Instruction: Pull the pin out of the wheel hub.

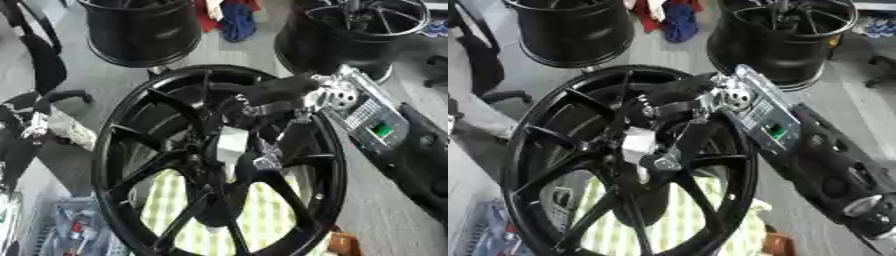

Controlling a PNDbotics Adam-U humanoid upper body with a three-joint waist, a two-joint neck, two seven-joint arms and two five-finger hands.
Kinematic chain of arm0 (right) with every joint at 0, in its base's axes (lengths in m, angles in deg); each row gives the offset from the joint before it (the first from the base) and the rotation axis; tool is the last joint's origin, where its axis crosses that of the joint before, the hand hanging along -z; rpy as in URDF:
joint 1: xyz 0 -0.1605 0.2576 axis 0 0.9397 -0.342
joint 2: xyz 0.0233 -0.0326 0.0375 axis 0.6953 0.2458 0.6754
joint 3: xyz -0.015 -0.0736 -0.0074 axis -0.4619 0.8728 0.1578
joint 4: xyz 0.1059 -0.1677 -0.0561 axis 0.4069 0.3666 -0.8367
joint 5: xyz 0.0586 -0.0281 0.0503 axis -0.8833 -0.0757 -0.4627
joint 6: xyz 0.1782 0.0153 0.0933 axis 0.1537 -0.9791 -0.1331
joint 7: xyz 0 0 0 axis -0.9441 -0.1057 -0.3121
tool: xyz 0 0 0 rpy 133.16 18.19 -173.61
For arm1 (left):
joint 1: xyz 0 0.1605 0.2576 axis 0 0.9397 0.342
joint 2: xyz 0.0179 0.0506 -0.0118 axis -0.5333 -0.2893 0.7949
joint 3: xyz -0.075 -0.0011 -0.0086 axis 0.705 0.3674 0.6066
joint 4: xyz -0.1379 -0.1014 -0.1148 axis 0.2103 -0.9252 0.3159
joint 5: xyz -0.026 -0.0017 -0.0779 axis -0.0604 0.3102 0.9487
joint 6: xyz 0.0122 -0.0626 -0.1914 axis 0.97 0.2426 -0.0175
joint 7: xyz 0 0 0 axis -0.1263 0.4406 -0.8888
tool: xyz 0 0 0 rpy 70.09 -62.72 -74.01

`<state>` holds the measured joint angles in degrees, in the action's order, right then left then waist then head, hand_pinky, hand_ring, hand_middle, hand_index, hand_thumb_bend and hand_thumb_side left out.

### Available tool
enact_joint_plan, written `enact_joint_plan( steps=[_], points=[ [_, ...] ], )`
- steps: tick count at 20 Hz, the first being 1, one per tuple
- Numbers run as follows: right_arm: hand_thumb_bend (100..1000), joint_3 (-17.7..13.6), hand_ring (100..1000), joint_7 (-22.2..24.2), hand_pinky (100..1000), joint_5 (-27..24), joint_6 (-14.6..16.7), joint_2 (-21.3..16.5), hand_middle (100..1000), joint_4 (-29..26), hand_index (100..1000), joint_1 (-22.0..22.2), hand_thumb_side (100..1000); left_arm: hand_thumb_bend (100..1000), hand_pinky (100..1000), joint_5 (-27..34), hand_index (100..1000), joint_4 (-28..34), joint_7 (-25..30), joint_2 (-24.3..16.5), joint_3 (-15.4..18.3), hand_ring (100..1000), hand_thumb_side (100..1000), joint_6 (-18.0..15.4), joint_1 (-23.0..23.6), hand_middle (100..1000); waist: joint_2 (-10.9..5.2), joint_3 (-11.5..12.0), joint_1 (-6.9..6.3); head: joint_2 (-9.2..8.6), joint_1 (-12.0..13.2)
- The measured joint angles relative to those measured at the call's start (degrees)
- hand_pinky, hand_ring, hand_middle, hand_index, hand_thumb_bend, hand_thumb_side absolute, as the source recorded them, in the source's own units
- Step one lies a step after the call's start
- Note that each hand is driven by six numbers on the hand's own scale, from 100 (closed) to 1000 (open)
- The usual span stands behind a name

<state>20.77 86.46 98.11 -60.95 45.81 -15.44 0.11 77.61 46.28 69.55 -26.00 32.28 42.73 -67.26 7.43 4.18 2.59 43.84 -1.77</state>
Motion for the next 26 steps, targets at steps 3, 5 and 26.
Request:
enact_joint_plan(
  steps=[3, 5, 26],
  points=[
    [121, 0.2, 748, -0.2, 740, 0.6, 0.2, 0.2, 832, 0.4, 918, 0.0, 361, 286, 551, 0.0, 799, 0.0, 0.0, 0.0, 0.0, 680, 630, 0.0, 0.0, 692, 0.0, 0.0, 0.01, 0.0, 0.0],
    [105, 0.3, 741, -0.3, 733, 0.9, 0.3, 0.2, 827, 0.6, 916, 0.0, 346, 286, 551, 0.0, 799, 0.0, 0.0, 0.0, 0.0, 680, 630, 0.0, 0.0, 692, 0.0, 0.0, 0.01, 0.0, 0.0],
    [100, 0.3, 505, -3.6, 519, 2.2, 3.5, 0.2, 622, -3.1, 755, -0.6, 130, 281, 551, 0.0, 799, 0.0, 0.0, 0.0, 0.0, 685, 632, 0.0, 0.0, 694, 0.0, -0.3, 0.03, 0.0, 0.0]
  ],
)
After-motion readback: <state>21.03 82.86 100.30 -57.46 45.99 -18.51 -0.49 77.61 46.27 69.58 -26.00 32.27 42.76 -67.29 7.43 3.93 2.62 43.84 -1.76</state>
